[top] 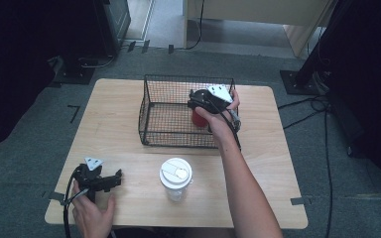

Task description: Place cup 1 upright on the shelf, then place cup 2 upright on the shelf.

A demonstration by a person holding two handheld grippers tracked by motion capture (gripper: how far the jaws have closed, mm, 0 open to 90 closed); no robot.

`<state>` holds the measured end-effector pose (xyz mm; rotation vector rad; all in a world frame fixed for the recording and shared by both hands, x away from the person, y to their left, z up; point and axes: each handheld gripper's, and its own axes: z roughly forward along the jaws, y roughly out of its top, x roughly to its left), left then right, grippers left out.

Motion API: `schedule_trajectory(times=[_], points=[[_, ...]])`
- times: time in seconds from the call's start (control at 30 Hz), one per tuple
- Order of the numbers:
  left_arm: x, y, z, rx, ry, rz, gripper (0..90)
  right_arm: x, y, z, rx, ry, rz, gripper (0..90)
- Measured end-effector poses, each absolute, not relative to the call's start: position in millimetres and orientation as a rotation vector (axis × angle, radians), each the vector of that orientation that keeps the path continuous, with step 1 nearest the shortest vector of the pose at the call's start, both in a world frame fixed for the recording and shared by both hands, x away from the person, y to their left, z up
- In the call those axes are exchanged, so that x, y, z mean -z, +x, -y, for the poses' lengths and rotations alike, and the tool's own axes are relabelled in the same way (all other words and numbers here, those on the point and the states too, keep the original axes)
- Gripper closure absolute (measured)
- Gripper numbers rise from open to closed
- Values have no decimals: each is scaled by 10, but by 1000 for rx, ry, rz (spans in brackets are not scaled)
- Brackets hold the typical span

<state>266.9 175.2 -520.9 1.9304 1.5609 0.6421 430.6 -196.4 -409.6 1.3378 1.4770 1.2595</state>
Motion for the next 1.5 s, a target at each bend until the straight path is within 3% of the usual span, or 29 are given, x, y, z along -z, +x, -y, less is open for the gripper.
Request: schedule_trajectory(times=[0.67,1.5], points=[[5210,2669,-1751,-643,1928,-1561,0,3954,3702,1996,-1329,1269,-1523,0],[5210,2685,-1708,-647,1920,-1575,0,4174,2784,2227,-1374,1191,-1594,0]])
